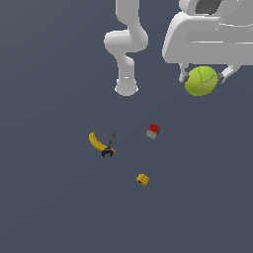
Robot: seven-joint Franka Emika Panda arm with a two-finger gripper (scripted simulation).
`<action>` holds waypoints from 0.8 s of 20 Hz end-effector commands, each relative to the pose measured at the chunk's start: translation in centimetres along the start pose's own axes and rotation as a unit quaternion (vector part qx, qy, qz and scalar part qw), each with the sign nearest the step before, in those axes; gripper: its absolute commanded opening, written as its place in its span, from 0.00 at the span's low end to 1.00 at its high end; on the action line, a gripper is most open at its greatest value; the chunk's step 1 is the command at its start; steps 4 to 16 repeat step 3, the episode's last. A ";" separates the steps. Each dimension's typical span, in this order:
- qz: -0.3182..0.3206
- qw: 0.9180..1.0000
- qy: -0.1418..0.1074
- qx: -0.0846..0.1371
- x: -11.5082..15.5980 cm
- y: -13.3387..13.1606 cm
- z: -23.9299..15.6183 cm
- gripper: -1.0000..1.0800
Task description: Pick up a designated object from a clutter of objects.
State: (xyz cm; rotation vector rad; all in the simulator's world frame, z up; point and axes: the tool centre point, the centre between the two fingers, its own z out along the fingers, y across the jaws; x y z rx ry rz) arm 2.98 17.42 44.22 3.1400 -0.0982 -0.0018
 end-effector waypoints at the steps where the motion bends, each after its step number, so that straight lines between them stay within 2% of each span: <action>1: 0.000 1.000 0.001 0.000 0.0 -0.2 -0.3 0.00; 16: 0.000 1.000 0.001 0.000 0.0 -0.3 -0.4 0.00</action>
